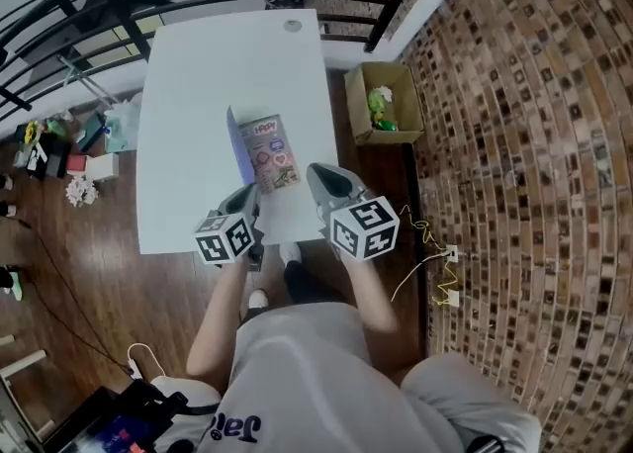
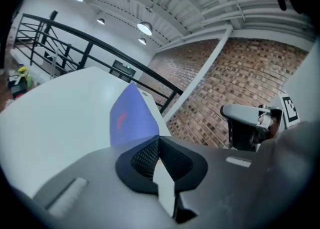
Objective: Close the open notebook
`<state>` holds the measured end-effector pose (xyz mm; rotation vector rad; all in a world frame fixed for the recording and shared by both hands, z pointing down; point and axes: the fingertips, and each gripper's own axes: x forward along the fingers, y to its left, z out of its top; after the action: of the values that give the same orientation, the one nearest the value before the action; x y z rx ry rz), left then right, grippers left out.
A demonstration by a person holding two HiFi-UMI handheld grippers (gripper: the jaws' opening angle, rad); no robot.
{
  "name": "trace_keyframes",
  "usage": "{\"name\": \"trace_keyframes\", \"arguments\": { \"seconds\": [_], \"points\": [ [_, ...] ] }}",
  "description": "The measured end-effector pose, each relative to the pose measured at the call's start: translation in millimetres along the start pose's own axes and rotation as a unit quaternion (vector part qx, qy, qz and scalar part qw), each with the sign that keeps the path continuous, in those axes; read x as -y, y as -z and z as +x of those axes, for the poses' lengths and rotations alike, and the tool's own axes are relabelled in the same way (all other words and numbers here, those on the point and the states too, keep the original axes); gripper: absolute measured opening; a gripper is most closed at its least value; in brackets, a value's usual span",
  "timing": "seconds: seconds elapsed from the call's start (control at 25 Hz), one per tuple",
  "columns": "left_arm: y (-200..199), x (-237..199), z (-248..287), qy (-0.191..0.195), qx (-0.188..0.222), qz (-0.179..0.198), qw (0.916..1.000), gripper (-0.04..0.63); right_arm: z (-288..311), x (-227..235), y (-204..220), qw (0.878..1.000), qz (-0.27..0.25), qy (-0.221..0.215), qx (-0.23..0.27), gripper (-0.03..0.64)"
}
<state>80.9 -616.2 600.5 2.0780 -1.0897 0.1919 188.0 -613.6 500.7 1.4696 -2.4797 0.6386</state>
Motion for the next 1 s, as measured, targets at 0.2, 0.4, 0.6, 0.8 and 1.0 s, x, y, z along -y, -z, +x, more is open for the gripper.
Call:
{"name": "trace_keyframes", "arguments": {
  "seconds": [0.2,0.4,0.6,0.8,1.0],
  "points": [
    [47.1,33.5,68.9,0.019,-0.083,0.040,0.9956,0.014,-15.5,20.5,-0.2,1.000,0.000,0.024,0.002,-0.012],
    [101.5,26.7,107.0,-0.012,-0.168,0.079,0.9826,0.015,-26.8,40.0,4.7,0.999,0.004,0.046,-0.002,-0.012],
    [119.7,26.8,111.7,-0.013,-0.204,0.072,0.9762,0.040,-32.6,52.2,17.7,0.998,0.011,0.056,-0.013,-0.012],
    [131.8,41.9,112.0,0.044,-0.249,0.125,0.9595,0.159,-29.7,49.6,28.3,0.999,0.018,0.046,-0.019,-0.012],
    [141.4,36.9,107.5,0.040,-0.295,0.237,0.9249,0.215,-24.4,40.9,36.3,0.999,0.027,0.034,-0.025,-0.012]
  ]
}}
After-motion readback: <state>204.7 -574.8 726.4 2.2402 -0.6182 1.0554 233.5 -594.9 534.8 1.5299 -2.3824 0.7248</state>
